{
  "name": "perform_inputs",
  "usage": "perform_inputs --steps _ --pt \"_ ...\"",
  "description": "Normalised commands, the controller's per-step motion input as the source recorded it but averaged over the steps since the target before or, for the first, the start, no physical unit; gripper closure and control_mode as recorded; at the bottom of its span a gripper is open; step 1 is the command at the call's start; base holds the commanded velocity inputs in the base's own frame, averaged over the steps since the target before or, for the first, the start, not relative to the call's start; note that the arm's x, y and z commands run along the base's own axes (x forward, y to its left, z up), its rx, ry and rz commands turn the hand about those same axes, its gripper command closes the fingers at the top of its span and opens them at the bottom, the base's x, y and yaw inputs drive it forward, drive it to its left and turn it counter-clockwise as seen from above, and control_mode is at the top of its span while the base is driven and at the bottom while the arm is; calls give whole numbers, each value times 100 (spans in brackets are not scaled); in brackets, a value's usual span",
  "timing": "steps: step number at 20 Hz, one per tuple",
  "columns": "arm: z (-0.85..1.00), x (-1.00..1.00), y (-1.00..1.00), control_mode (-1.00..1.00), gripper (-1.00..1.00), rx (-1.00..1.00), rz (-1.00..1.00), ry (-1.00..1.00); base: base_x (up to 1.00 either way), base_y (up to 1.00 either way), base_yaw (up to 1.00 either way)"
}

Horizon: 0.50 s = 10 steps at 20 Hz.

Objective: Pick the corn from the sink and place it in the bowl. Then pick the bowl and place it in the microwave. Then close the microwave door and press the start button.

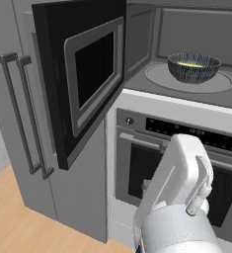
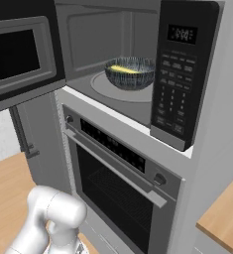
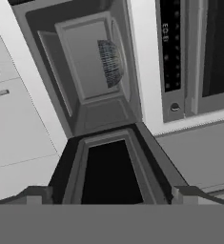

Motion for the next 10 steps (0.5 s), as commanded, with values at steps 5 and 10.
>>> perform_inputs --steps 5,10 --pt "-44 38 80 -100 -100 6 -13 -2 0 0 0" --pt "-48 28 95 -100 -100 2 -8 -6 0 0 0"
